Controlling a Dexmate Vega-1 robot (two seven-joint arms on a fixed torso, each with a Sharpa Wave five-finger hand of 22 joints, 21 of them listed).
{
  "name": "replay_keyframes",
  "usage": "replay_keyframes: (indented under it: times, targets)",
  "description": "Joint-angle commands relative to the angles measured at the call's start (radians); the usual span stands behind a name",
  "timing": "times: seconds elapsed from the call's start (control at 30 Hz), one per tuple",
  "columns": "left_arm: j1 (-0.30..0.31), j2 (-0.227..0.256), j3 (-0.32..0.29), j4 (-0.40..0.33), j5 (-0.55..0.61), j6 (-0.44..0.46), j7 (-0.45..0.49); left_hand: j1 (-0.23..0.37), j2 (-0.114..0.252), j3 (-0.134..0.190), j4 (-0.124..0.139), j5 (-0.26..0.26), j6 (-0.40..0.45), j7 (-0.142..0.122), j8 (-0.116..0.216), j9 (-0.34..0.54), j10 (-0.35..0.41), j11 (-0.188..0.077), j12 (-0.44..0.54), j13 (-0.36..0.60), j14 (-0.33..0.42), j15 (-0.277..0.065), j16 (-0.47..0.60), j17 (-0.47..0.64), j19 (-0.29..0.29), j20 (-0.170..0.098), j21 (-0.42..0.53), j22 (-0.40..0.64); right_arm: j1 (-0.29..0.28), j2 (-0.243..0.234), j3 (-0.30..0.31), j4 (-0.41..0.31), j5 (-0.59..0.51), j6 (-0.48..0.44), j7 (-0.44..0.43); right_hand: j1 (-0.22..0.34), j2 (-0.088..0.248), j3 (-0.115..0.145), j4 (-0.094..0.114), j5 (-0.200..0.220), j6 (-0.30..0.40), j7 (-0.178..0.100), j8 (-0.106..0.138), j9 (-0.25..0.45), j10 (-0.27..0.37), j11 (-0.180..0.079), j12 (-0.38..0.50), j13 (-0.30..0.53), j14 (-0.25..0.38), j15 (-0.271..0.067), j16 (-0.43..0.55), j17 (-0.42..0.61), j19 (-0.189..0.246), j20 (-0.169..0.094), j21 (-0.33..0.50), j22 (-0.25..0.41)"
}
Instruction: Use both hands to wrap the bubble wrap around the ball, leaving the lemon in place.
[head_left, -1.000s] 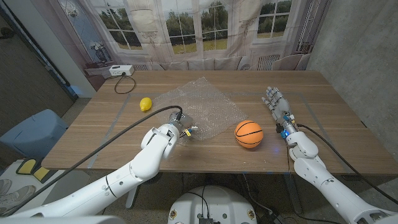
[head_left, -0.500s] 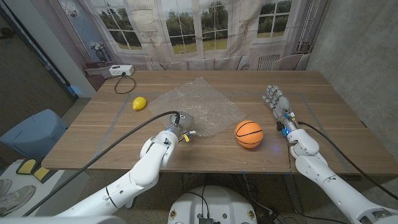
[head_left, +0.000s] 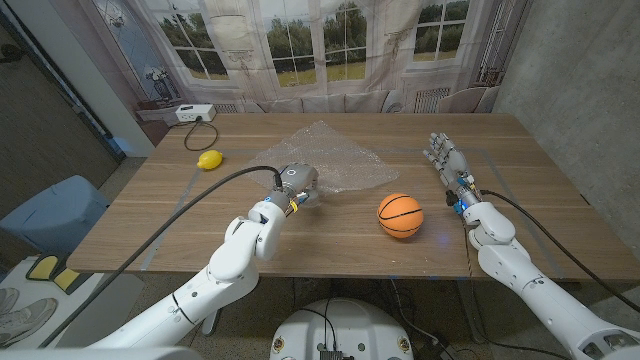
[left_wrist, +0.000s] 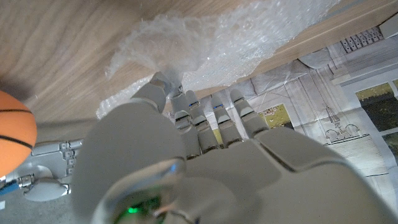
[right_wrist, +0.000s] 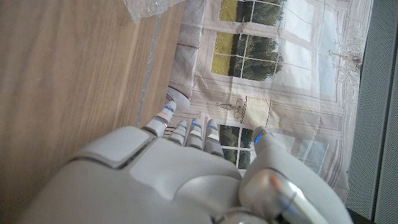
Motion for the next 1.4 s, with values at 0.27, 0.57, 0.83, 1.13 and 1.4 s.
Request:
replay_keyframes:
  times: [0.27,0.57,0.83,1.13,1.4]
  targets:
    - [-0.078,0.026,-0.052,0.003,-0.539,-0.217,0.261,0.024,0.003,-0.011,0.002,0.008,-0.004,0.006,0.014,0.017,0.004,0.003,-0.011,0.008,0.011,-0.057,-0.002,0.0,0.006,0.011,0.005,0.003,0.046,-0.001,-0.014,0.024,-0.016,-0.015,-0.002,-0.002,0.001,0.002,-0.009,0.006,0.005,0.001,0.003,0.006,0.007,-0.005,0.005,0.003,0.001,-0.003,0.007,0.004,0.003,0.0,0.003,0.006]
    - [-0.104,0.073,-0.057,-0.026,-0.66,-0.279,0.227,0.03,0.005,-0.017,0.003,0.009,-0.007,0.008,0.021,0.029,-0.007,0.01,-0.022,0.009,0.001,-0.055,-0.011,0.0,0.002,0.014,0.004,0.004,0.052,0.003,-0.015,0.028,-0.021,-0.008,-0.005,-0.003,0.001,0.002,-0.009,0.006,0.005,0.001,0.002,0.006,0.007,-0.005,0.005,0.003,0.001,-0.003,0.007,0.004,0.003,0.001,0.003,0.006]
    - [-0.132,0.098,-0.045,-0.038,-0.723,-0.325,0.192,0.032,0.007,-0.023,0.005,0.008,-0.012,-0.001,0.025,0.038,-0.014,0.013,-0.029,0.011,-0.009,-0.055,-0.017,0.001,-0.004,0.017,0.003,0.005,0.045,0.001,-0.014,0.016,-0.033,0.001,-0.021,-0.003,0.001,0.003,-0.01,0.006,0.004,0.002,0.002,0.006,0.007,-0.006,0.005,0.003,0.0,-0.002,0.007,0.004,0.003,0.002,0.003,0.006]
    - [-0.168,0.121,-0.028,-0.051,-0.78,-0.367,0.124,0.035,0.007,-0.029,0.006,0.007,-0.009,-0.002,0.026,0.037,-0.017,0.014,-0.035,0.012,-0.013,-0.054,-0.02,0.0,-0.008,0.017,0.002,0.005,0.043,-0.031,-0.007,-0.028,-0.075,-0.005,-0.064,-0.003,0.0,0.003,-0.012,0.006,0.005,0.001,0.002,0.006,0.006,-0.002,0.004,0.003,0.0,-0.002,0.006,0.003,0.003,0.0,0.003,0.006]
    - [-0.186,0.136,-0.022,-0.058,-0.834,-0.391,0.071,0.036,0.006,-0.033,0.006,0.007,-0.008,-0.003,0.026,0.036,-0.018,0.013,-0.038,0.013,-0.017,-0.052,-0.022,0.0,-0.01,0.013,0.001,0.005,0.021,-0.072,0.012,-0.091,-0.11,-0.029,-0.123,-0.001,-0.002,0.002,-0.015,0.006,0.007,0.0,0.003,0.006,0.006,-0.004,0.004,0.003,0.001,0.0,0.006,0.003,0.004,0.001,0.003,0.005]
